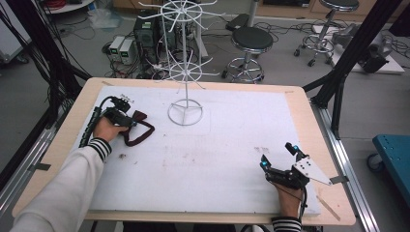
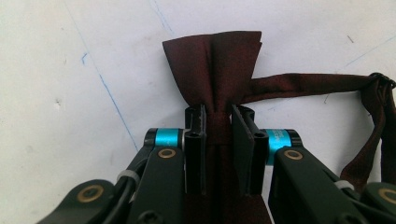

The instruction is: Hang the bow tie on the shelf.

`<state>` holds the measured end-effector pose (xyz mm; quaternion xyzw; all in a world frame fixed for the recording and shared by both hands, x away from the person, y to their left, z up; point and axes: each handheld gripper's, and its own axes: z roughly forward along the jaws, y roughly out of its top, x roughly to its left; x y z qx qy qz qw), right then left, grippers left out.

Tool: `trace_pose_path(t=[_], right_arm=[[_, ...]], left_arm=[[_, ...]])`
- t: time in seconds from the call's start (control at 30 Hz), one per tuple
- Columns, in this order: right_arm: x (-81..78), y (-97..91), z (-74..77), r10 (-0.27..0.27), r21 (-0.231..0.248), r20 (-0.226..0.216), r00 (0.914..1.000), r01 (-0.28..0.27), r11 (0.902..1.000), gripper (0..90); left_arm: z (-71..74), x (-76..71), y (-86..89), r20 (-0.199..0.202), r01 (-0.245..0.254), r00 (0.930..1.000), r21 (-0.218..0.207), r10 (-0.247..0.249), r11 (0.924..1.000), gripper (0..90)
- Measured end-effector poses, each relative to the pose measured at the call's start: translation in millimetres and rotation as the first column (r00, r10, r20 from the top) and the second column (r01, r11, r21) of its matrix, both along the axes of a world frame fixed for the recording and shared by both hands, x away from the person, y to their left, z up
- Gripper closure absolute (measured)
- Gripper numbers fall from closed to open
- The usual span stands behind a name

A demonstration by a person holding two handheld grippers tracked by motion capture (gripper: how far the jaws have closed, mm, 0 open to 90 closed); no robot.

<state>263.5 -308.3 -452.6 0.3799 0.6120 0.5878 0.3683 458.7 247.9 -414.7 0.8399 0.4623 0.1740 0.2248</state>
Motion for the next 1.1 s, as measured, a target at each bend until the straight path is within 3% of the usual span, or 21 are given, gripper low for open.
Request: trace_pose_path(t=[0.37, 0.6, 0.77, 0.93, 1.1], right_arm=[[-0.5, 0.4, 0.0, 0.001, 0.003, -0.006, 1.0, -0.001, 1.0, 1.2], [-0.3, 0.3, 0.0, 0.001, 0.003, -0.005, 1.0, -0.001, 1.0, 1.1], [-0.5, 0.6, -0.1, 0.002, 0.003, -0.007, 1.0, -0.002, 1.0, 1.2], [-0.5, 0.7, 0.0, 0.002, 0.001, -0.005, 1.0, -0.002, 1.0, 1.2], [-0.5, 0.7, -0.1, 0.002, 0.002, -0.006, 1.0, -0.002, 1.0, 1.2]], left_arm=[[4.9, -3.1, 0.7, 0.007, 0.016, 0.9999, -0.009, -0.016, 0.9998, 76.5], [18.6, -10.4, 2.9, 0.049, 0.033, 0.9983, -0.065, -0.03, 0.9973, 76.6], [30.4, -18.1, 4.6, 0.11, 0.053, 0.993, -0.092, -0.043, 0.9943, 76.6], [44.2, -26.1, 6.9, 0.163, 0.084, 0.985, -0.162, -0.057, 0.9832, 76.6], [52.2, -32.6, 8.2, 0.182, 0.111, 0.9804, -0.199, -0.075, 0.9736, 76.6]])
